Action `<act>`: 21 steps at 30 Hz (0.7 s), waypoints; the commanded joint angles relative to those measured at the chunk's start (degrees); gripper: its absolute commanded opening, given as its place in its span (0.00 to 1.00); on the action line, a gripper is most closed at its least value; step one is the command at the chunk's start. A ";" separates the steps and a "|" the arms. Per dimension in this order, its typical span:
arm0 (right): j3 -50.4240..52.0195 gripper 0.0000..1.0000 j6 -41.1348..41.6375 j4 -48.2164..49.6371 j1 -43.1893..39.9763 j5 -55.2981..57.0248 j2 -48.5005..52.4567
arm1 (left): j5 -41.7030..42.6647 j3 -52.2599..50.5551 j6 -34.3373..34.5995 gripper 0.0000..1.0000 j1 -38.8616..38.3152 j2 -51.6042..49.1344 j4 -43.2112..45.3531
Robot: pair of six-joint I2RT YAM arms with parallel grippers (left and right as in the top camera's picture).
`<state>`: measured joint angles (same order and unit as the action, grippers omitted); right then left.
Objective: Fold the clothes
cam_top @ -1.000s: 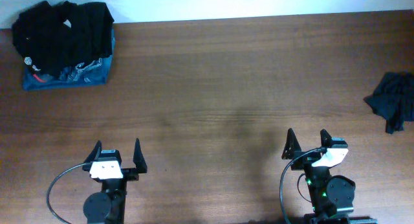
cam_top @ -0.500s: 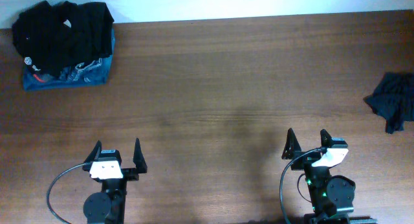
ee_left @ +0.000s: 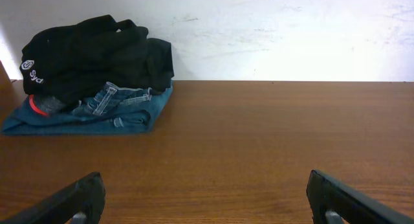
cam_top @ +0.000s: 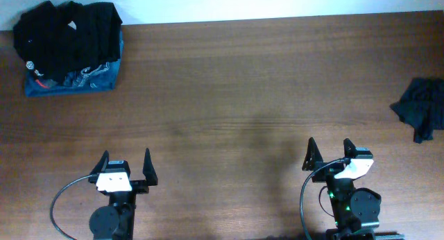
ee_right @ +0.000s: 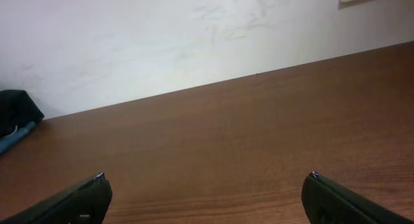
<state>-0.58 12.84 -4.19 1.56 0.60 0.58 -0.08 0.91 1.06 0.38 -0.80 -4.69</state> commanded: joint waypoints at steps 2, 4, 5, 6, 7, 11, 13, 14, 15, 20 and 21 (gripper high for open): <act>0.26 0.99 -0.50 -0.37 0.31 0.09 -0.37 | -0.61 -0.39 -0.90 0.99 -0.35 0.39 -0.09; 0.26 0.99 -0.50 -0.37 0.31 0.09 -0.37 | -0.61 -0.39 -0.90 0.99 -0.35 0.39 -0.09; 0.26 0.99 -0.50 -0.37 0.31 0.09 -0.37 | -0.61 -0.39 -0.90 0.99 -0.33 0.39 -0.07; 0.26 0.99 -0.50 -0.37 0.31 0.09 -0.37 | -0.61 -0.39 -0.90 0.99 -0.35 0.39 -0.07; 0.26 0.99 -0.50 -0.37 0.31 0.09 -0.37 | -0.61 -0.39 -0.90 0.99 -0.33 0.39 -0.07; 0.26 0.99 -0.50 -0.37 0.31 0.09 -0.37 | -0.61 -0.39 -0.90 0.99 -0.35 0.39 -0.07; 0.26 0.99 -0.52 -0.39 0.31 0.11 -0.37 | -0.61 -0.39 -0.90 0.99 -0.33 0.39 -0.07; 0.26 0.99 -0.52 -0.37 0.31 0.11 -0.37 | -0.61 -0.39 -0.90 0.99 -0.33 0.39 -0.09; 0.26 0.99 -0.52 -0.37 0.31 0.11 -0.37 | -0.61 -0.39 -0.90 0.99 -0.33 0.39 -0.09; 0.26 0.99 -0.52 1.25 0.31 4.87 -0.37 | -0.61 -0.39 -0.90 0.99 -0.33 0.39 -0.07; 0.26 0.99 -0.52 2.51 0.31 5.62 -0.37 | -0.61 -0.39 -0.90 0.99 -0.33 0.39 -0.09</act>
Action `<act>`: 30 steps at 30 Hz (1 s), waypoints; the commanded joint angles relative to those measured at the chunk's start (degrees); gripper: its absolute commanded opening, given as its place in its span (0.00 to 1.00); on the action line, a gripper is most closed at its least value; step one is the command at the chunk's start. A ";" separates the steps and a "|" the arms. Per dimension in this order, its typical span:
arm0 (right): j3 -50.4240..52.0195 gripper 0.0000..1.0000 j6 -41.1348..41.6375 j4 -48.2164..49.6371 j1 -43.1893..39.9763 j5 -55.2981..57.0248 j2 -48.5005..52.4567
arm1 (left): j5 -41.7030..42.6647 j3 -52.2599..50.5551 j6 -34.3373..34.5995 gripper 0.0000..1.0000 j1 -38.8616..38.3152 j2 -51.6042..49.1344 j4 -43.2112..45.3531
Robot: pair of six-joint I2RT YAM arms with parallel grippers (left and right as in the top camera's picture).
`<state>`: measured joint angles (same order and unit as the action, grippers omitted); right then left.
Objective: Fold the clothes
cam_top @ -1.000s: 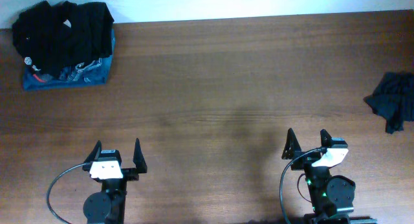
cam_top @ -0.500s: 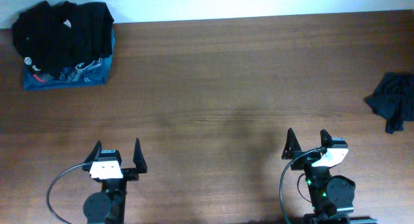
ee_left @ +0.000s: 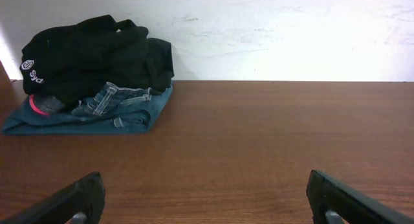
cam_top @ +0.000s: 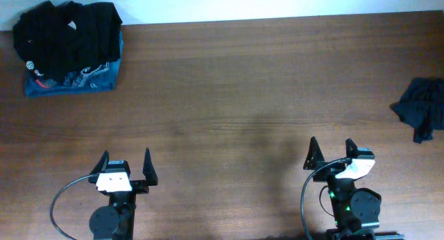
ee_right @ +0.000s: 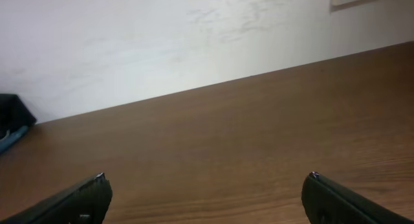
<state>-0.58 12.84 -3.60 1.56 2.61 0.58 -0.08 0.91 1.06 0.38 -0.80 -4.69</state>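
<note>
A pile of clothes (cam_top: 69, 49), black garments on top of blue jeans, lies at the table's far left corner; the left wrist view shows the same pile (ee_left: 90, 72) against the wall. A crumpled dark blue garment (cam_top: 422, 108) lies at the right edge. My left gripper (cam_top: 125, 162) stands open near the front edge at the left, nothing between its fingers (ee_left: 77, 198). My right gripper (cam_top: 330, 148) is open near the front at the right, also empty, far from both garments.
The brown wooden table (cam_top: 229, 94) ends at a white wall (ee_left: 259, 30) along its far side. A black cable (cam_top: 59, 205) loops beside the left arm's base.
The right wrist view has shifted slightly, with the wall's edge sitting a little lower and the dark pile at its left edge smaller. Nothing else has moved.
</note>
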 commanded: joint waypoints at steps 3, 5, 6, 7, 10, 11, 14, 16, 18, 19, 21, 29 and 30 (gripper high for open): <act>0.26 0.99 -0.52 9.62 0.31 5.46 -0.37 | -0.61 -0.39 -0.90 0.99 -0.35 0.39 -0.09; 0.26 0.99 -0.50 15.08 0.31 5.57 -0.37 | -0.61 -0.39 -0.90 0.99 -0.33 0.39 -0.07; 0.26 0.99 -0.28 17.68 0.31 5.40 -0.37 | -0.61 -0.39 -0.90 0.99 -0.33 0.39 -0.07; 0.26 0.99 -0.31 19.61 0.31 5.05 -0.37 | -0.61 -0.39 -0.90 0.99 -0.33 0.39 -0.07; 0.26 0.99 -0.28 24.83 0.31 4.48 -0.37 | -0.61 -0.39 -0.90 0.99 -0.33 0.39 -0.07; 0.26 0.99 -0.28 25.81 0.31 3.61 -0.37 | -0.61 -0.39 -0.90 0.99 -0.35 0.39 -0.09; 0.26 0.99 -0.31 30.77 0.31 -4.48 -0.37 | -0.61 -0.39 -0.90 0.99 -0.33 0.39 -0.07; 0.26 0.99 -0.33 35.98 0.31 -10.78 -0.37 | -0.63 -0.39 -0.90 0.99 -0.35 0.39 -0.09; 0.11 0.99 -0.33 39.65 0.31 -13.27 -0.37 | -0.61 -0.39 -0.90 0.99 -0.33 0.39 -0.07; -0.57 0.99 -0.31 40.85 0.31 -14.25 -0.37 | -0.61 -0.39 -0.90 0.99 -0.33 0.39 -0.07; -2.80 0.99 -0.33 40.50 0.31 -14.73 -0.33 | -0.61 -0.39 -0.90 0.99 -0.33 0.39 -0.09; -28.11 0.99 -15.08 17.31 0.31 -11.02 10.54 | -0.61 -0.39 -0.90 0.99 -0.35 0.39 -0.07; -32.09 0.99 -17.57 13.11 0.31 -8.70 13.62 | -0.61 -0.39 -0.90 0.99 -0.33 0.39 -0.07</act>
<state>-23.73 4.69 14.76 1.56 -9.89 7.99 -0.16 0.91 1.06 0.38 -0.80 -4.73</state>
